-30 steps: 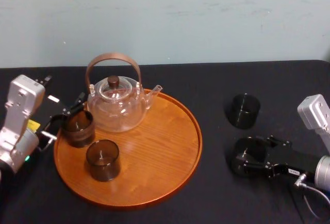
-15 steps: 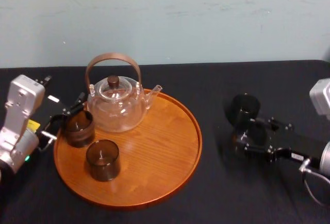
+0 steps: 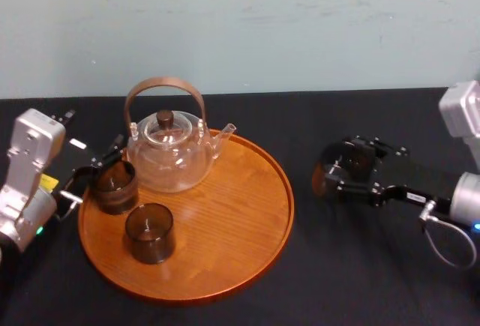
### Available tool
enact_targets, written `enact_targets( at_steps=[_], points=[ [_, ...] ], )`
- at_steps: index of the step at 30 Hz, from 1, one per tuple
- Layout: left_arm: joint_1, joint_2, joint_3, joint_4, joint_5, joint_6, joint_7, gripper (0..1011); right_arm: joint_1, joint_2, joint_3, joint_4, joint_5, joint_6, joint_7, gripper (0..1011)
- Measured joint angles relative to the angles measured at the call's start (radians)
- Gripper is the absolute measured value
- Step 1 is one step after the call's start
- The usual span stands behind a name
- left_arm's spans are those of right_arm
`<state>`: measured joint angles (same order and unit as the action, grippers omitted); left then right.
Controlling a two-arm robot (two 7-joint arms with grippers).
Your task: Pick up the glass from the table and place it on the tray.
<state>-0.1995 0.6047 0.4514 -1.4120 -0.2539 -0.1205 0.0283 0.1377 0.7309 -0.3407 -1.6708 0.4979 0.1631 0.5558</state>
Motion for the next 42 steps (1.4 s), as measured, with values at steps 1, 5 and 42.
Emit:
enact_targets(
  at_steps=[1, 5, 42],
  points=[
    [0.000, 0.000, 0.000, 0.000, 0.000, 0.000, 0.000, 1001, 0.008, -0.003, -0.006, 0.004, -0.003, -0.002, 0.003, 901],
    [0.000, 0.000, 0.000, 0.000, 0.000, 0.000, 0.000, 1002, 0.047, -0.023, -0.038, 0.020, -0.016, -0.012, 0.021, 901],
    [0.000, 0.000, 0.000, 0.000, 0.000, 0.000, 0.000, 1002, 0.230, -0.193, -0.312, 0.195, -0.068, -0.085, 0.165, 901]
  ],
)
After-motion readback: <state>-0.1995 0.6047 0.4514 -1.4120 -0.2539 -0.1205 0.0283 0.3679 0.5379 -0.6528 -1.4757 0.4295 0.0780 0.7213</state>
